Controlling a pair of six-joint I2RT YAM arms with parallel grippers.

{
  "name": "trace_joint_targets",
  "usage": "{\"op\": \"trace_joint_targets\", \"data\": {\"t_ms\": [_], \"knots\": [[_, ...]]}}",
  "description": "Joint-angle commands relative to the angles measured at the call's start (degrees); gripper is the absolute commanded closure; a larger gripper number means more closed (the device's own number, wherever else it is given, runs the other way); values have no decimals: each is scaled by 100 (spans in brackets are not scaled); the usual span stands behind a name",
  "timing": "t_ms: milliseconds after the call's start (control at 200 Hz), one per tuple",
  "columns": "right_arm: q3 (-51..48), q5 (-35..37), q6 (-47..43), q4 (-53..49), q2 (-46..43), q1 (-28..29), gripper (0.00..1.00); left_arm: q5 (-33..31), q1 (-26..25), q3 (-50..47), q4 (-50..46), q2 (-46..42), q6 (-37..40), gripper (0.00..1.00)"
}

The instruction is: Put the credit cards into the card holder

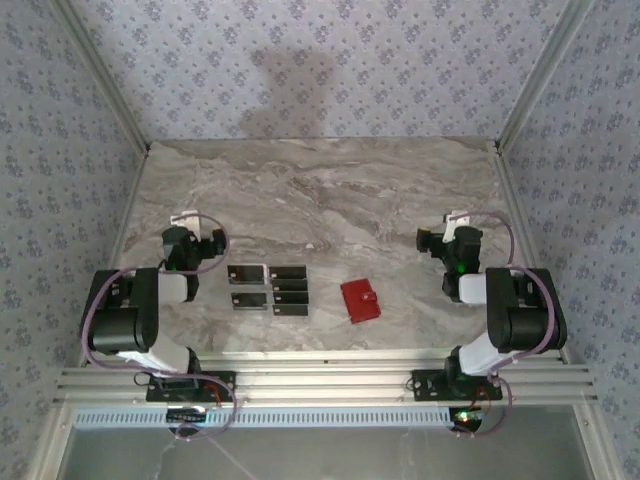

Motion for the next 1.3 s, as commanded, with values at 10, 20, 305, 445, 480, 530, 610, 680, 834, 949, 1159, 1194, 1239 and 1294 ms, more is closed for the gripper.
{"op": "trace_joint_targets", "data": {"t_ms": [10, 20, 305, 445, 480, 530, 610, 680, 834, 949, 1159, 1194, 1239, 1294], "knots": [[43, -43, -69, 109, -40, -37, 0, 49, -23, 88, 152, 1, 72, 0], [43, -39, -69, 109, -37, -37, 0, 49, -20, 88, 152, 6, 71, 0], [51, -42, -69, 109, -37, -32, 0, 53, -17, 94, 152, 6, 65, 0], [43, -47, -63, 109, -38, -34, 0, 72, -7, 88, 152, 6, 56, 0], [48, -38, -69, 109, -38, -38, 0, 84, 1, 94, 148, 4, 50, 0], [48, -38, -69, 109, -43, -38, 0, 133, 28, 92, 144, 1, 37, 0], [43, -42, -69, 107, -43, -34, 0, 152, 37, 105, 109, -3, 25, 0], [43, -40, -69, 109, -41, -35, 0, 154, 32, 114, 104, 0, 22, 0], [53, -27, -87, 100, -42, -19, 0, 154, 37, 113, 85, 8, 19, 0], [52, -30, -86, 100, -42, -17, 0, 154, 44, 116, 97, 4, 25, 0], [271, 342, 48, -752, -569, -13, 0, 257, 39, 112, 31, -116, 58, 0], [493, 526, 141, -1307, -806, -22, 0, 115, 50, 114, -45, -218, 3, 0], [751, 635, 289, -1957, -1055, -55, 0, -23, 61, 114, -141, -336, -87, 0], [995, 622, 561, -2476, -1306, -119, 0, -126, 60, 168, -360, -502, -99, 0]]}}
